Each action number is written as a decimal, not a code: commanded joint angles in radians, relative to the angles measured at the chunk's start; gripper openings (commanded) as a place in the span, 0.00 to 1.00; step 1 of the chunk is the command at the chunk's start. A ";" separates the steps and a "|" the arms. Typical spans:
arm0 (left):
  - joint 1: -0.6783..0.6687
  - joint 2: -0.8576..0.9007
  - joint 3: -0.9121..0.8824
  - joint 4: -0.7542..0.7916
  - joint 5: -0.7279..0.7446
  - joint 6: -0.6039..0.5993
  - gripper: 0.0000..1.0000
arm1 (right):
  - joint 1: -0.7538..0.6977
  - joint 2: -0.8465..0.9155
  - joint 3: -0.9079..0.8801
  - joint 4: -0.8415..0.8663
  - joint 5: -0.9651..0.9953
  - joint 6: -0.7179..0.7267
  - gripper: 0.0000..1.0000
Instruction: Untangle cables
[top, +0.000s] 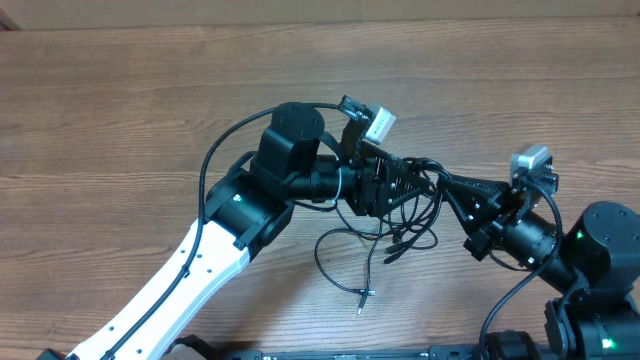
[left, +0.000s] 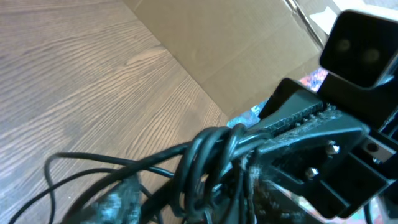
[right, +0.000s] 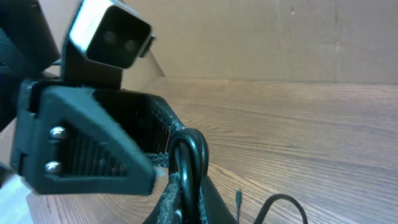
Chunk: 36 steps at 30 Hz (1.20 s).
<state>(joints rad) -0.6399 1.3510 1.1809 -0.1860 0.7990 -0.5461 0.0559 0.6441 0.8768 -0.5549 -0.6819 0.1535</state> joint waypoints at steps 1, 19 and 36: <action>-0.003 0.013 0.015 0.011 0.006 -0.016 0.44 | 0.006 -0.008 0.009 0.008 -0.028 0.003 0.04; -0.002 0.013 0.015 -0.002 -0.046 0.048 0.04 | 0.006 -0.007 0.009 -0.041 0.099 -0.080 0.04; -0.002 0.013 0.015 -0.021 -0.074 0.135 0.04 | 0.006 -0.007 0.009 -0.125 0.078 -0.193 0.04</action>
<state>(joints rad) -0.6403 1.3602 1.1809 -0.2127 0.7425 -0.4686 0.0597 0.6441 0.8772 -0.6617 -0.5980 0.0200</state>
